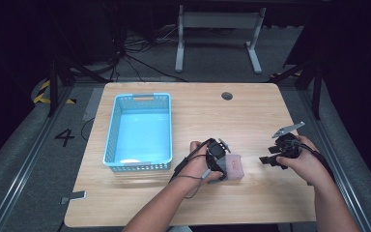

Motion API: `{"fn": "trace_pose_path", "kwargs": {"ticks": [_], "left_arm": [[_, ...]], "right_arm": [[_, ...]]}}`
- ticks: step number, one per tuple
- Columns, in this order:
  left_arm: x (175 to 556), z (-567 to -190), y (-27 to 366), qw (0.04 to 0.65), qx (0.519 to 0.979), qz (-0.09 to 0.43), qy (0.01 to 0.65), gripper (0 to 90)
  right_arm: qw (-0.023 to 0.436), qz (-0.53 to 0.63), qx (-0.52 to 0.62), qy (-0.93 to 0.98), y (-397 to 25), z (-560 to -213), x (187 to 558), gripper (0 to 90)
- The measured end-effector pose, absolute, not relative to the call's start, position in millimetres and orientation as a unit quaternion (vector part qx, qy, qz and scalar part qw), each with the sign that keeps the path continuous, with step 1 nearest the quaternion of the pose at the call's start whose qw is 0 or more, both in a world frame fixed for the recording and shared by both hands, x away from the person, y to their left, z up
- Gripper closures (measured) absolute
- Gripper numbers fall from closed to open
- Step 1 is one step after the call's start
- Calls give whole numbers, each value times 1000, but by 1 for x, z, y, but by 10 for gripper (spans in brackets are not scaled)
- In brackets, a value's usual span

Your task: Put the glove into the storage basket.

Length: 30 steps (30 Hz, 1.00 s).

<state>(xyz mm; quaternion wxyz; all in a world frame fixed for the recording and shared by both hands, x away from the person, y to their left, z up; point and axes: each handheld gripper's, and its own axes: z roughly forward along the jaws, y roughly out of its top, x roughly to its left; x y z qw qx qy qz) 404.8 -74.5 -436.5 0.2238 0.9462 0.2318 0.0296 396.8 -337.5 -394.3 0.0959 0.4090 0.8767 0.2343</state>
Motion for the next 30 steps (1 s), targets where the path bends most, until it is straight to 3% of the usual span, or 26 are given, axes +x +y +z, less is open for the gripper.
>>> {"fn": "trace_pose_path", "kwargs": {"ticks": [9,19,25,30], "left_arm": [[403,-437,-77,214,949,35,227,187],[400,-436,-73,229,951,32,207,367],[399,-433,-72,230,948,26,220,568],[399,-433,-71,234,943,18,235,655]], "right_arm": [[96,232,413,875,-337,-396,397,382],[99,237,411,875,-338,-396,399,386],[98,241,408,875,-336,-395,401,389],[95,242,405,876,-334,-396,404,390]]}}
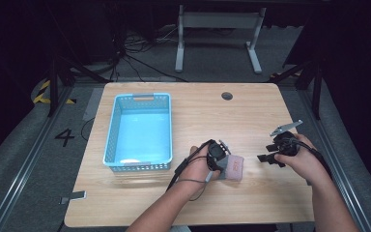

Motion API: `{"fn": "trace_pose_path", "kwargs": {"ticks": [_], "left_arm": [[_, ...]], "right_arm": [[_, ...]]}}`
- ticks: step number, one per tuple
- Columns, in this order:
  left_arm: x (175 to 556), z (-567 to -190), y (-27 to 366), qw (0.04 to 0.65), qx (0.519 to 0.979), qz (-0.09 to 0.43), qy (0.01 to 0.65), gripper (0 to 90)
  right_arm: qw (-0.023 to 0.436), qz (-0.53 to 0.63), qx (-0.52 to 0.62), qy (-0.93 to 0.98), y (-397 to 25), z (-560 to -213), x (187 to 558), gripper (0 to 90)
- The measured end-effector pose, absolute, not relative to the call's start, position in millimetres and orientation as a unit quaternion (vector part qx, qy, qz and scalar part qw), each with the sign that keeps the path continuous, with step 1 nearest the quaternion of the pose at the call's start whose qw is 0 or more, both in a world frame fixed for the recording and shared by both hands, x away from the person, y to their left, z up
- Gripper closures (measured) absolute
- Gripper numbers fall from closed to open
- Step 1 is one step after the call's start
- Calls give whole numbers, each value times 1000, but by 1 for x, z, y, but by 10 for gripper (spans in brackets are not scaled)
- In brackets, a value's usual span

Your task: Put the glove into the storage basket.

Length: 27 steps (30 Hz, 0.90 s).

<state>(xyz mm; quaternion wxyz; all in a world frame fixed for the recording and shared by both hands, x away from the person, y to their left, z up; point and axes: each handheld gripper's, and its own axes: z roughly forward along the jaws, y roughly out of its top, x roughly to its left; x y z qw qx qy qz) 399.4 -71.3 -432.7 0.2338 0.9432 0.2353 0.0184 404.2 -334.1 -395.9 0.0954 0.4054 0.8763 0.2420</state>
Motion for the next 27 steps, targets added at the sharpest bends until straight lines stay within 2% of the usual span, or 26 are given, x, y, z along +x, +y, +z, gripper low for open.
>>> {"fn": "trace_pose_path", "kwargs": {"ticks": [10,27], "left_arm": [[400,-425,-65,249,936,-4,248,705],[394,-370,-27,273,928,29,252,703]], "right_arm": [[92,252,400,876,-331,-392,414,395],[95,258,377,884,-312,-385,435,394]]}}
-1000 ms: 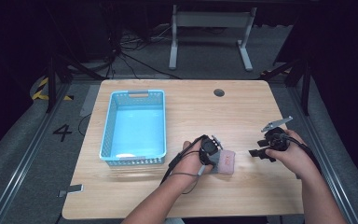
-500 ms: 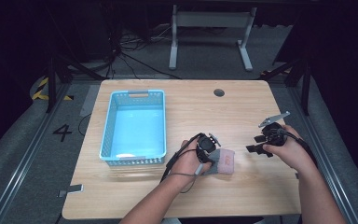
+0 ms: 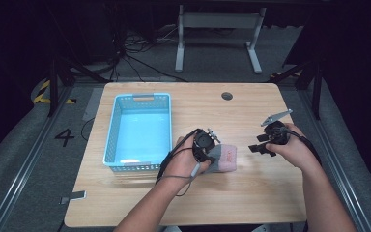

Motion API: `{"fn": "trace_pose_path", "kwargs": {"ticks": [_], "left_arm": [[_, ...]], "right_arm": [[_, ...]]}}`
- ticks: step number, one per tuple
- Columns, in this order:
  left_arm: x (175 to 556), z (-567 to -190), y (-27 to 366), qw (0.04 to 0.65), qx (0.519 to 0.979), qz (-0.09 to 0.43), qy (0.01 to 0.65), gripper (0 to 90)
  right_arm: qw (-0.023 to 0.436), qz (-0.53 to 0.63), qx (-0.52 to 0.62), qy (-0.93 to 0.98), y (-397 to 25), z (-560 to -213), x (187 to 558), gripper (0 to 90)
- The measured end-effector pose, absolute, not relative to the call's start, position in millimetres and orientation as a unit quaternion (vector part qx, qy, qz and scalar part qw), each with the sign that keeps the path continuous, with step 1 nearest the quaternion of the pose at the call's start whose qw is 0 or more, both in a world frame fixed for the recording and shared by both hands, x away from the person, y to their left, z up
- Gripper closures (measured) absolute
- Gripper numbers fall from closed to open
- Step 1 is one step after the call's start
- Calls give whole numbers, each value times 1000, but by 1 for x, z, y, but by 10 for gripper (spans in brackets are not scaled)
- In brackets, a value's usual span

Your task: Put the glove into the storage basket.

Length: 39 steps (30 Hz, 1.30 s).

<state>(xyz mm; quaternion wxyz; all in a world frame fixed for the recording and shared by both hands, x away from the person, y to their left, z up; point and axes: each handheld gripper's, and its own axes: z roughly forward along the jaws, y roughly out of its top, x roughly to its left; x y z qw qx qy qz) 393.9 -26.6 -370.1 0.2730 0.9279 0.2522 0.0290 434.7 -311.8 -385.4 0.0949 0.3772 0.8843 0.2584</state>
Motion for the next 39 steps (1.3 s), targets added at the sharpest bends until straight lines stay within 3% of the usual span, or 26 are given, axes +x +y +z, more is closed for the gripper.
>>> {"fn": "trace_pose_path", "kwargs": {"ticks": [26,39], "left_arm": [[413,-306,33,281,919,62,270,699],[433,-296,76,302,902,61,303,698]], "right_arm": [[102,267,380,880,-323,-397,436,435],[91,269,371,884,-323,-403,438,427]]}}
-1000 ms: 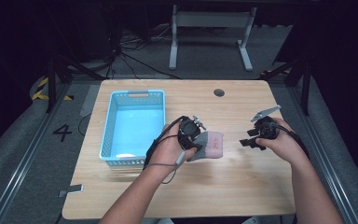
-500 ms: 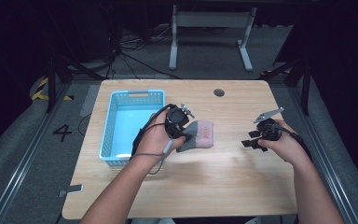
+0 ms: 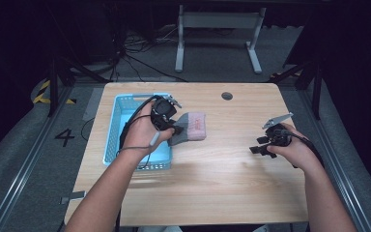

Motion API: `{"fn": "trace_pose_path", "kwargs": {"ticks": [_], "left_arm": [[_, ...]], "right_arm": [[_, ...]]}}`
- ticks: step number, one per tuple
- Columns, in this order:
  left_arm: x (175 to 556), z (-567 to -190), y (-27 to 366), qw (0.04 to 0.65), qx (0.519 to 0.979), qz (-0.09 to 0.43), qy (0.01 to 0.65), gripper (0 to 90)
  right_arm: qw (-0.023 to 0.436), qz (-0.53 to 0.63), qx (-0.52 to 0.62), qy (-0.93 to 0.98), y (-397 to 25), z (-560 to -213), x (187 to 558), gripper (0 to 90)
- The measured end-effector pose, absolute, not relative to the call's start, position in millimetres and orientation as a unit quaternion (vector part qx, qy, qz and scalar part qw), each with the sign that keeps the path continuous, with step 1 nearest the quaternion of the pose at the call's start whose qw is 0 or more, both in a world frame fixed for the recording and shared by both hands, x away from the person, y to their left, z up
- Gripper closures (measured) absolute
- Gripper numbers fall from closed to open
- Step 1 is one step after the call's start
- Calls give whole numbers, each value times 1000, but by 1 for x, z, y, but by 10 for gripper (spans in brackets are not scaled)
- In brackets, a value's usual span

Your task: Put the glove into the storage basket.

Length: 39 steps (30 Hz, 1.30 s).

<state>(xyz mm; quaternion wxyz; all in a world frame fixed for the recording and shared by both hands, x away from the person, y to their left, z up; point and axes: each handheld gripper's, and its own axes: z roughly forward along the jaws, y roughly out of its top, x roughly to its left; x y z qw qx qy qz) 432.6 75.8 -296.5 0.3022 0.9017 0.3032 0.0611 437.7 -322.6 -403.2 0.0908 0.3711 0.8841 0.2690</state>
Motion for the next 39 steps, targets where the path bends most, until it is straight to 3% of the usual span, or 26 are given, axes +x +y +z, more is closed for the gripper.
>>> {"fn": "trace_pose_path", "kwargs": {"ticks": [27,39], "left_arm": [[492,-301,163,271,893,93,346,695],[527,-338,172,235,897,73,368,694]], "right_arm": [[93,249,397,878,-339,-414,419,421],[97,248,395,879,-343,-416,405,415]]}}
